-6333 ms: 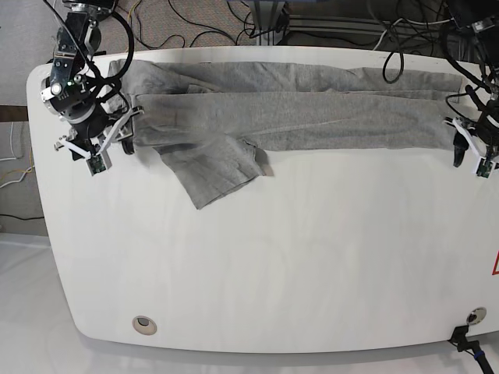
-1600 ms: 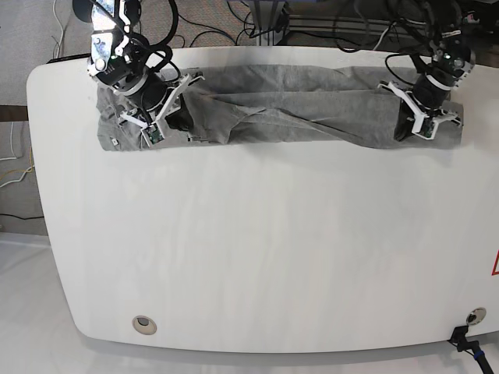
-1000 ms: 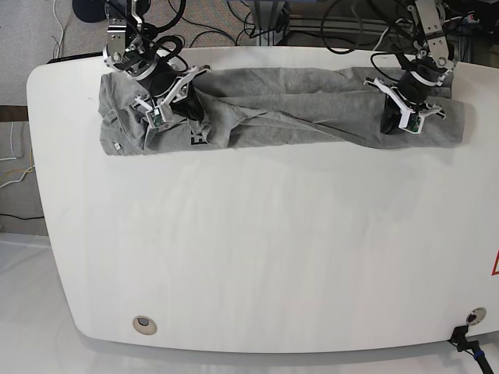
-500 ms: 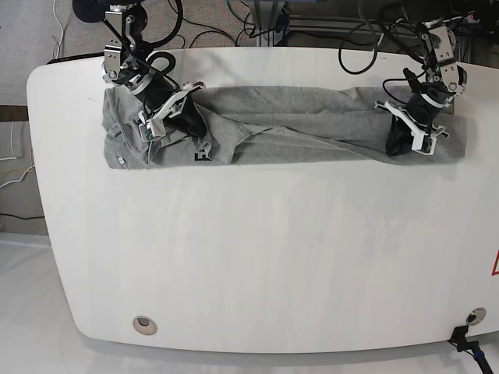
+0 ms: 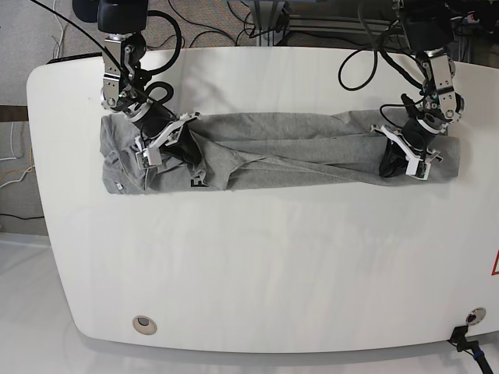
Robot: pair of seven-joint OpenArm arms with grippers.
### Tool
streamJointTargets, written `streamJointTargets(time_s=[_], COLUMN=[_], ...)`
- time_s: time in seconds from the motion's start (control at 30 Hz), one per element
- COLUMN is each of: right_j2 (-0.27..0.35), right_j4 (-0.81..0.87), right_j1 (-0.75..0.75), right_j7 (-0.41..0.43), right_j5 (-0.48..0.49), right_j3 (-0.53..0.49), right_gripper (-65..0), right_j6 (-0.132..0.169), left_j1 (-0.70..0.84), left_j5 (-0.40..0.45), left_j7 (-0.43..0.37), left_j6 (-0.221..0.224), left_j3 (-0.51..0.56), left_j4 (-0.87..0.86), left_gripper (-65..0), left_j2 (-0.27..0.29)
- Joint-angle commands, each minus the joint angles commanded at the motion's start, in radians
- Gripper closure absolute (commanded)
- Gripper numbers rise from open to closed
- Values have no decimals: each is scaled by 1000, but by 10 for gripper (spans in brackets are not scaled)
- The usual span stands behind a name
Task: Fold the T-shirt properly
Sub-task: 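Pinch the folded strip with both grippers and pull it flat toward the arms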
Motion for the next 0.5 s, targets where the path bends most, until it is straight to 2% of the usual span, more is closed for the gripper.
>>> streamJointTargets(time_s=[0.13, 0.17, 0.27, 0.3, 0.5], right_j2=[0, 0, -5, -5, -5], right_j4=[77, 101, 186, 207, 322], right_j1=[-9, -12, -37, -40, -78], right_j7=[-5, -8, -8, -8, -9], right_j5=[2, 3, 3, 3, 0], right_j3=[2, 17, 58, 58, 58], right_gripper=[-1, -45, -172, -191, -205], right_j6=[0, 0, 0, 0, 0], left_j1=[8, 9, 18, 20, 21], left_j5=[-3, -3, -5, -5, -6], left_j7=[5, 6, 52, 64, 132], left_j6=[0, 0, 0, 0, 0], left_j3=[-6, -6, -8, -8, -9], left_j4=[78, 97, 153, 176, 311], left_gripper=[0, -22, -213, -231, -237], left_j2=[0, 0, 0, 0, 0])
